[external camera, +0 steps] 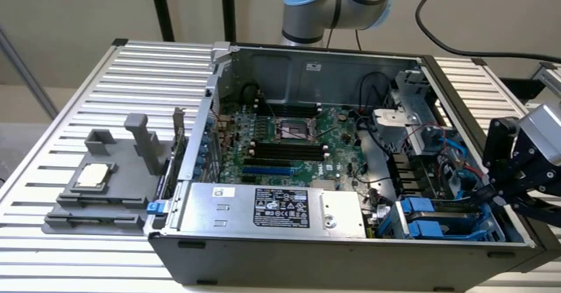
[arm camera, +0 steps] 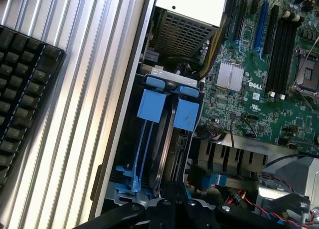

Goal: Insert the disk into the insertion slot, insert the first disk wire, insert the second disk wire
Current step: 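Insert the first disk wire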

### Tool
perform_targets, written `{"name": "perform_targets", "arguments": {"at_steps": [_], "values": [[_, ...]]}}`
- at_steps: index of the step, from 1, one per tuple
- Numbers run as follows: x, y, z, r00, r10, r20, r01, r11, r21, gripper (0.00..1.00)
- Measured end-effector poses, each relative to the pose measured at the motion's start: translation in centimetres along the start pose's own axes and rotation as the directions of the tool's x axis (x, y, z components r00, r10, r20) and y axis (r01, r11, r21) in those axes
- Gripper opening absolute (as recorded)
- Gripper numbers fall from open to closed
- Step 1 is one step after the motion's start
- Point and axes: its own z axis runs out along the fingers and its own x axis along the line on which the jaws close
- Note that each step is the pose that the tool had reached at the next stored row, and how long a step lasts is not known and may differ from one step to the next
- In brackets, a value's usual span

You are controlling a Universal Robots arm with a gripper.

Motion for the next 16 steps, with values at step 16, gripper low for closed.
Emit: {"name": "perform_targets", "arguments": {"at_steps": [16], "values": [[0.7,0.42,-0.24,0.9997,-0.023,0.0029,0.023,0.9997,-0.003,0.32]]}}
